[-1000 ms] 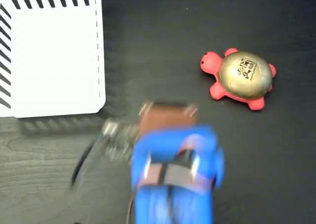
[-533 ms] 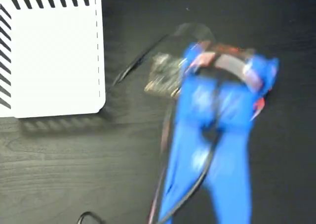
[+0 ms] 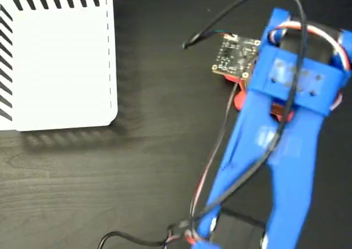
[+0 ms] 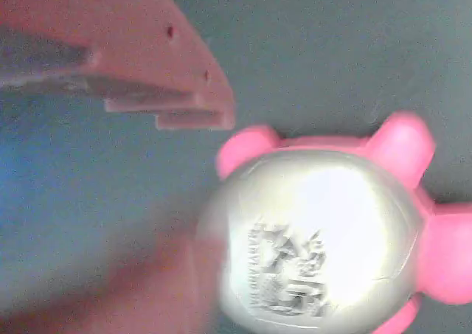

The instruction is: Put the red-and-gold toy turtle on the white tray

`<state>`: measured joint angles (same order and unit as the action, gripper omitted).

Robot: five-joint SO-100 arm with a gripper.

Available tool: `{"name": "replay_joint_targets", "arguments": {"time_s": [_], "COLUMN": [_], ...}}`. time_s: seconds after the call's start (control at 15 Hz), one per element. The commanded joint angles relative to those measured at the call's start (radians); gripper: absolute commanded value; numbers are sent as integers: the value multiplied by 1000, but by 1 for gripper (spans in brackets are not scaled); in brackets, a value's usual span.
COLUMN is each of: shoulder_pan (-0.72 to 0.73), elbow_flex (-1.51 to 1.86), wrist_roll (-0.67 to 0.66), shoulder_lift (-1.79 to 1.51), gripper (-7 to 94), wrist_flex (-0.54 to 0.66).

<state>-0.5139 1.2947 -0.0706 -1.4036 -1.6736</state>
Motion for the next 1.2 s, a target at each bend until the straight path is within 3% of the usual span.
{"name": "replay_joint_targets", "arguments": {"time_s": [0.0,0.4,1.13], "shoulder_pan": [-25,-40,-46], "elbow_flex": [-55,-166,-259], "wrist_roll": [-8,-46,-43], "shoulder_lift": [-6,127,365], "gripper": [42,62,62], "wrist_flex": [-25,-110,-101]}}
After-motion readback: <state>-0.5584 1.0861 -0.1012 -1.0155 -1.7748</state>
